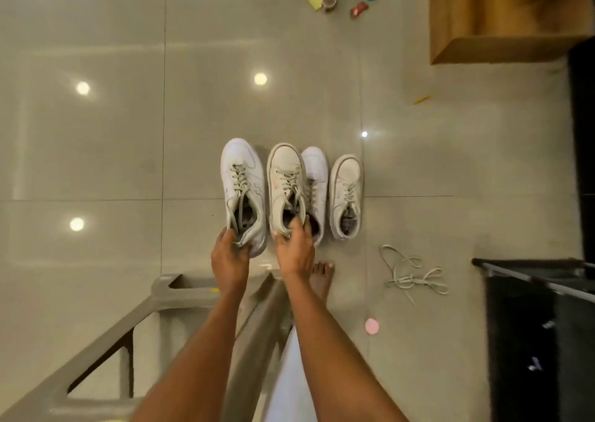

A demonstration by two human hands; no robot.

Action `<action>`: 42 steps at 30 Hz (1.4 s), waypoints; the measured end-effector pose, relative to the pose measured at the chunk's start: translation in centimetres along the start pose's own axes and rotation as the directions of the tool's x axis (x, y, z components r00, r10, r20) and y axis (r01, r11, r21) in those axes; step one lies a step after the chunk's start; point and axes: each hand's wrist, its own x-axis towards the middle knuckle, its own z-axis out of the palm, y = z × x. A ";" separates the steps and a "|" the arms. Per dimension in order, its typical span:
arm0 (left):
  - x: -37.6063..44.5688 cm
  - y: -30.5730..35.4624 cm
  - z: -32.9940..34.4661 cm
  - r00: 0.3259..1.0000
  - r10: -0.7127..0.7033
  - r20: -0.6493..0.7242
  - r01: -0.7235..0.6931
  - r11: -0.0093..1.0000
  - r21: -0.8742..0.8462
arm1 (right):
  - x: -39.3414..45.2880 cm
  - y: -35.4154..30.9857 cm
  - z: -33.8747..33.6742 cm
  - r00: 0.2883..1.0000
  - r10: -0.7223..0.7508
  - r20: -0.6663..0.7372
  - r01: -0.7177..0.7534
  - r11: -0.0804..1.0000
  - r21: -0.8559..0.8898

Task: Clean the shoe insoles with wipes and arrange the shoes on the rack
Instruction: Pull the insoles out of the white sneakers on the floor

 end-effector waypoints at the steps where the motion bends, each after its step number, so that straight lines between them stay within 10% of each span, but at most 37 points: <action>1: 1.1 -1.7 0.9 1.000 -0.001 -0.006 0.001 1.000 0.007 | 1.0 0.4 1.8 1.000 -0.018 0.018 0.018 1.000 -0.009; 19: 9.2 -13.0 3.9 0.984 -0.108 0.144 0.051 0.933 0.356 | 7.5 1.9 13.7 0.995 0.029 0.098 -0.018 0.994 -0.112; 31: 5.5 -4.1 2.6 0.959 -0.084 0.271 0.009 0.964 0.267 | 2.9 3.5 1.8 0.889 -0.204 0.410 0.369 0.850 -0.377; 42: -11.9 15.7 3.0 0.599 0.342 0.724 -0.586 0.803 0.106 | -8.1 8.1 -18.6 0.985 -0.030 0.170 0.060 0.984 -0.171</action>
